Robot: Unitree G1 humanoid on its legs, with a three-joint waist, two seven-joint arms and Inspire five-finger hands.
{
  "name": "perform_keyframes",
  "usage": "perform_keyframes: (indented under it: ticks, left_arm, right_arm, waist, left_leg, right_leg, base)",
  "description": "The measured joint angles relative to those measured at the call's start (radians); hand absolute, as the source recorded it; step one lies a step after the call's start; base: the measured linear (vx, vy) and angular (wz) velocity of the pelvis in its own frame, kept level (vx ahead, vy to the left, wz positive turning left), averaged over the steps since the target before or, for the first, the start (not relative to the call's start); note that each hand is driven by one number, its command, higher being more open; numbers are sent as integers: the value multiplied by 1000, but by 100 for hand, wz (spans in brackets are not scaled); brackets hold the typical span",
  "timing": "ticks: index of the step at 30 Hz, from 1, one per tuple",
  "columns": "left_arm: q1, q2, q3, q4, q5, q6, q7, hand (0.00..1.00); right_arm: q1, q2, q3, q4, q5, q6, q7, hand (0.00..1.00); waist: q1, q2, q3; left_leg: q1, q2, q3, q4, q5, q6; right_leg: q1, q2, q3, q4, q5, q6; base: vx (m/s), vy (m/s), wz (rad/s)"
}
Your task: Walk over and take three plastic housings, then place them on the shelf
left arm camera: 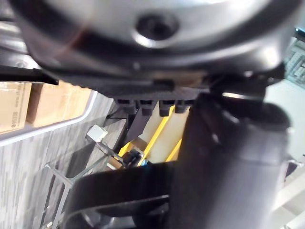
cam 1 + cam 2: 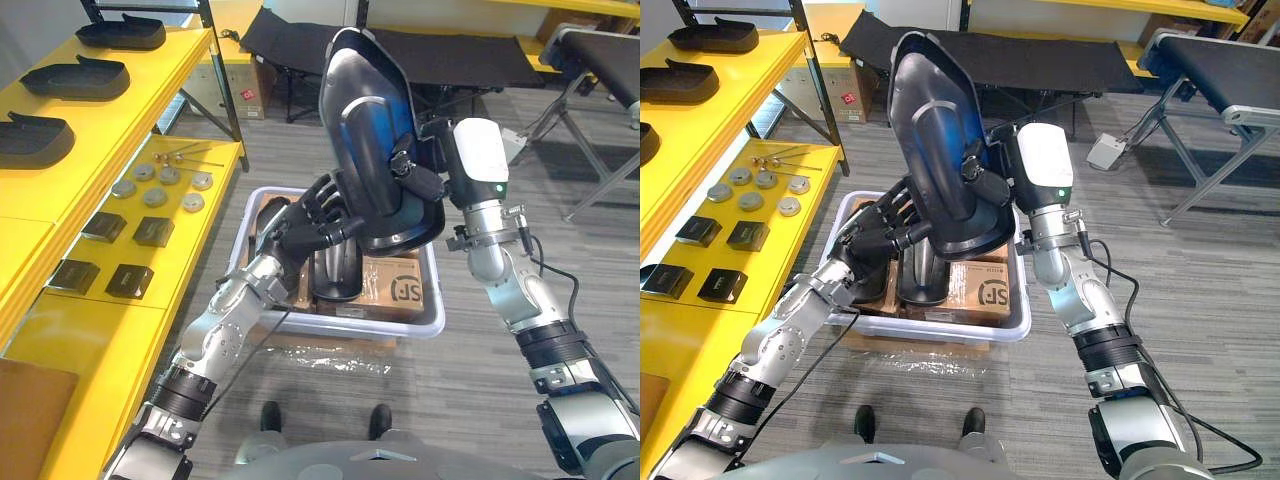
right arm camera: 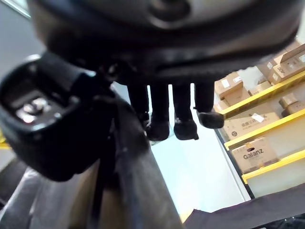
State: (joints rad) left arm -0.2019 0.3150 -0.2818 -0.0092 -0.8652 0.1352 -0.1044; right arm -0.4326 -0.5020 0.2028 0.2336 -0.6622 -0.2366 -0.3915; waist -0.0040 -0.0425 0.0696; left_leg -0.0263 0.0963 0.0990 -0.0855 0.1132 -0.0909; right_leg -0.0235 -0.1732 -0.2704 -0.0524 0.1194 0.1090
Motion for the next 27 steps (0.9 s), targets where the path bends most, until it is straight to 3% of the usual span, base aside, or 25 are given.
perform_keyframes:
  ticks: [7,13,14,27]
  left_arm:
    - [-40,-5,-27,11,-73,-1,-9,100]
    - [-39,-5,-55,13,-70,-1,51,100]
    - [-40,-6,-58,13,-70,-1,57,0]
    - [-39,-62,-57,80,-72,-18,170,0]
  right_arm:
    - [-14,31,68,83,1,-11,17,0]
    - [-16,36,86,117,4,-13,10,0]
    - [-16,36,87,117,4,-13,10,0]
    - [-12,74,153,115,17,-26,-9,0]
  waist:
    - [0,1,-3]
    - [1,12,-18]
    - [1,15,-20]
    - [4,13,-24]
  left_leg:
    - [2,0,-8,0,4,0]
    - [3,1,-12,-1,8,0]
    - [3,1,-13,-1,8,0]
    - [8,3,-13,-3,9,-1]
  right_leg:
    - [9,1,-5,-4,3,-2]
    - [12,2,-8,-5,5,-3]
    - [13,2,-8,-6,5,-3]
    - [27,7,-14,-24,15,-8]
  base:
    - [-25,-5,3]
    - [-18,-3,1]
    - [0,0,0]
    - [-13,-4,0]
